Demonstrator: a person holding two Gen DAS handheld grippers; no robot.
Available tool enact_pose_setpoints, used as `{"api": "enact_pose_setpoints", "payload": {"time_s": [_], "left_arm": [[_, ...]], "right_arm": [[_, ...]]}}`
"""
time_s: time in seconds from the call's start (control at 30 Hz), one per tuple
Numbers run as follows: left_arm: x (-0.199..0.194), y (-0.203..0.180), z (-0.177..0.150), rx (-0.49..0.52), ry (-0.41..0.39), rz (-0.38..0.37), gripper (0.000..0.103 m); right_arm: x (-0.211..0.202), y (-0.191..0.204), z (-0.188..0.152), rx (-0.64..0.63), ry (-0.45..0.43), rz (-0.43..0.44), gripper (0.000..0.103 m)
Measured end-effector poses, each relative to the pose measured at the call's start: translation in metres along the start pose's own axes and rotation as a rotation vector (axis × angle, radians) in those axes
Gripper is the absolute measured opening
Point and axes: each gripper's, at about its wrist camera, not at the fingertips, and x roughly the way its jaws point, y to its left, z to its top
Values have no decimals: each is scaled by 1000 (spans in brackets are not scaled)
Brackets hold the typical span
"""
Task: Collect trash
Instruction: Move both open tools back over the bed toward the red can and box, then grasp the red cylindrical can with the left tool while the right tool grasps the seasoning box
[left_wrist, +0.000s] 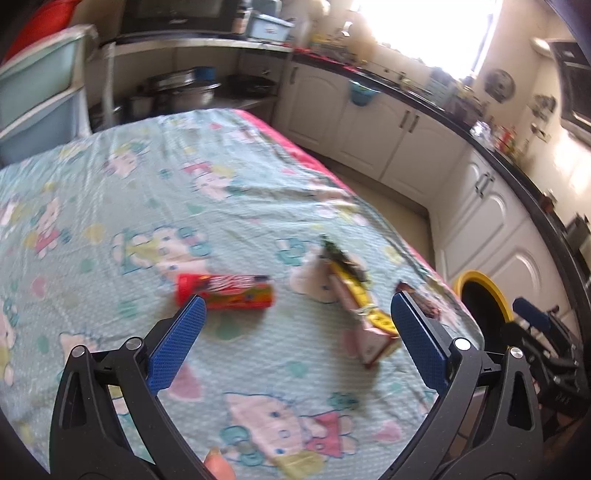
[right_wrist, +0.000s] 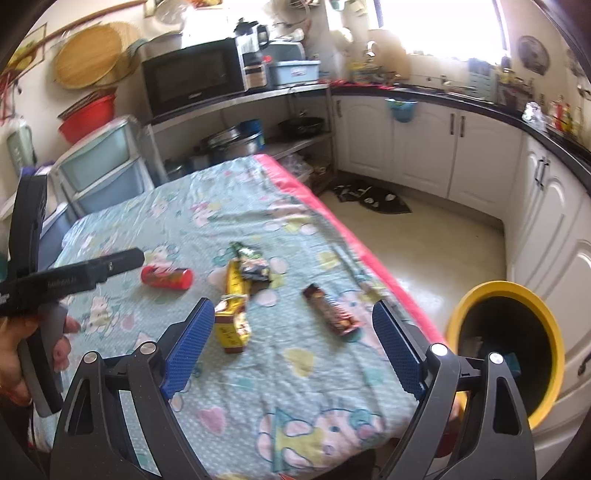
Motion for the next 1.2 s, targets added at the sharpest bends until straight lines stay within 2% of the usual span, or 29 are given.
{"api": "enact_pose_setpoints", "payload": {"time_s": [0.13, 0.23, 0.4, 0.57, 0.77, 0.93, 1.03, 1.13, 1.17, 1.2], "left_arm": [[3, 29, -5, -61, 21, 34, 92], [10, 47, -11, -117, 53, 23, 92], [29, 78, -21, -261, 104, -34, 92], [50, 92, -24, -380, 128, -98, 92], [63, 98, -21, -501, 96, -137, 92], [69, 98, -15, -568, 78, -94, 91], [74, 94, -7, -581, 69, -19, 82], [80, 90, 0, -581, 81, 47, 77], [81, 90, 1, -572, 83, 69, 71], [80, 89, 2, -564, 85, 96, 60]], "right_arm": [[19, 19, -3, -37, 43, 25, 85], [33, 29, -8, -52, 69, 32, 85], [61, 41, -14, -68, 116, 36, 85], [88, 47, -17, -81, 155, 25, 85], [105, 49, -18, -62, 165, 34, 85], [113, 51, -18, -78, 165, 26, 85], [123, 49, -18, -73, 196, 41, 83], [130, 49, -18, -63, 228, 60, 71], [132, 49, -19, -63, 239, 71, 64], [134, 48, -19, -64, 247, 80, 61]]}}
